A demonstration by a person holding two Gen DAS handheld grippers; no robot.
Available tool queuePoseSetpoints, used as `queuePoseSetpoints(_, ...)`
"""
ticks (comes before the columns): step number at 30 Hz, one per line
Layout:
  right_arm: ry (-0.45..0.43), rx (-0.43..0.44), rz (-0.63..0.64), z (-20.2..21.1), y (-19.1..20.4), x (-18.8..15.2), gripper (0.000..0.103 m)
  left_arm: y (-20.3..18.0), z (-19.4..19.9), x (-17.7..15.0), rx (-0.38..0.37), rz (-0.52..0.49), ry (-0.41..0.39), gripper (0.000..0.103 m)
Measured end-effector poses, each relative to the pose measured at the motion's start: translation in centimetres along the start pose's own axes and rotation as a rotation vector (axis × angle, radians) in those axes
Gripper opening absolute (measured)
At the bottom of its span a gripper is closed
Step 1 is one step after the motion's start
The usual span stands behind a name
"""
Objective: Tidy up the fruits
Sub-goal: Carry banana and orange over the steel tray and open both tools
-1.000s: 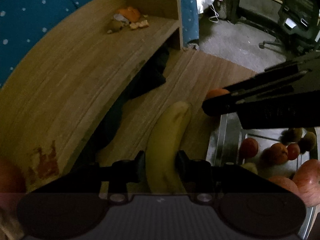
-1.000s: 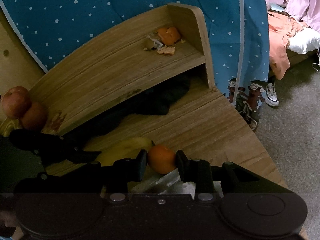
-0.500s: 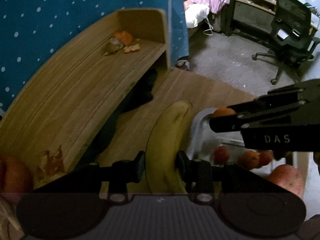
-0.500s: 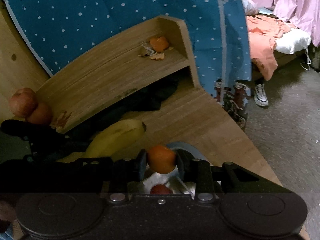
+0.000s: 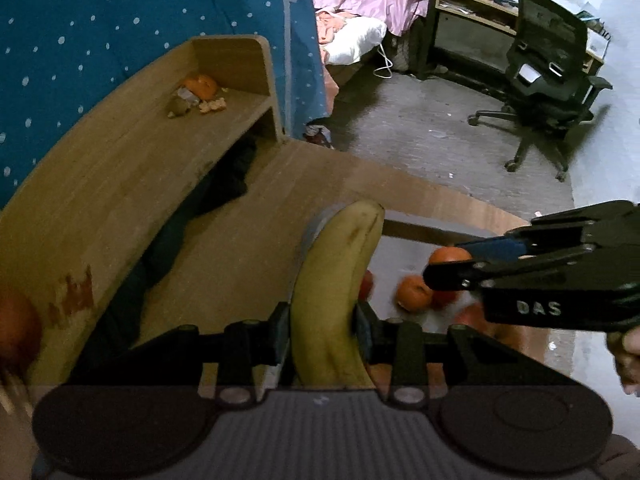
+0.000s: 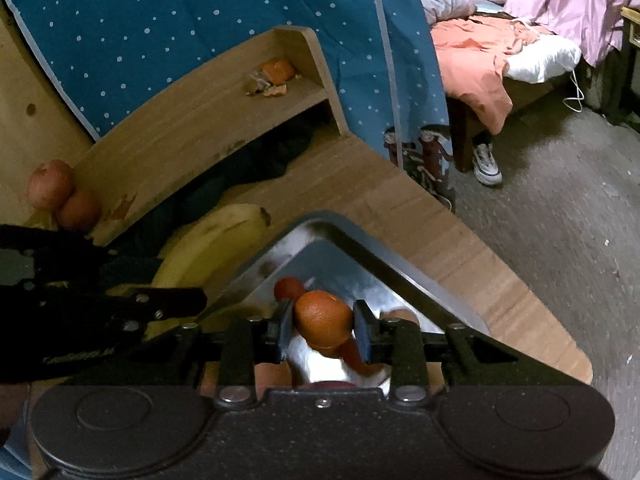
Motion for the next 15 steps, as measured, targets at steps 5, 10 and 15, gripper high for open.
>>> queuePoseSetpoints(5,0.004,-0.005,-0.005,0.3,0.3,-1.2,0.034,-0.9,1.3,-2.1,-0.033,0.012,0.013,0.038)
queuePoseSetpoints(10,-0.005,-0.012,-0.005,0.5,0.6,-1.8,0.034,-1.3,1.9,-4.0,-0.037,0.024,0.034,0.038)
queuePoseSetpoints(15,-0.025,-0.026,0.002,1.0,0.9,-2.1,0.034,-1.4,2.2,-5.1,-0.033,0.049,0.041,0.038)
Point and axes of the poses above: each gripper's, at about its wrist camera, not at the fingertips, and z roughly against the way its jaws point, y to its left, x to its top, the point moved 8 cm from there along -z, roughly the way its jaws point, and after that the axes turned 6 degrees about x, right-handed, at the moved point
